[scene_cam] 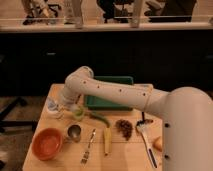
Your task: Place towel in paper cup
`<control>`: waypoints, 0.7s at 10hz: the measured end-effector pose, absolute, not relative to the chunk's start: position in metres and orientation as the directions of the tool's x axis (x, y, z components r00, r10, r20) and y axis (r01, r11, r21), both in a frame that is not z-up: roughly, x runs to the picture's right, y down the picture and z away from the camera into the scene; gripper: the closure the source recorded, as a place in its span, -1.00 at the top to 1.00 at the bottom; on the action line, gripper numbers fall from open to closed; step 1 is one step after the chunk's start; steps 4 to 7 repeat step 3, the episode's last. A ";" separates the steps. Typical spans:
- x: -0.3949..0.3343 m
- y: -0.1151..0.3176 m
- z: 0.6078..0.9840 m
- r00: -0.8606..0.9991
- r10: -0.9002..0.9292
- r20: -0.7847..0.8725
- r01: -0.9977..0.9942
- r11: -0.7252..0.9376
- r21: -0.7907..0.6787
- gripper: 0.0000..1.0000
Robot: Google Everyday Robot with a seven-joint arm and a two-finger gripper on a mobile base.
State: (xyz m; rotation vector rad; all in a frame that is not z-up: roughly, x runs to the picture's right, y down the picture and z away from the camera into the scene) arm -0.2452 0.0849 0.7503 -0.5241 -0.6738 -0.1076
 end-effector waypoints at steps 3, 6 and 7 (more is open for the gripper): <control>-0.257 0.082 0.761 0.773 0.081 0.630 0.267 0.858 -0.438 -1.00; -0.257 0.082 0.761 0.773 0.081 0.630 0.267 0.858 -0.438 -1.00; -0.257 0.082 0.761 0.773 0.081 0.630 0.267 0.858 -0.438 -1.00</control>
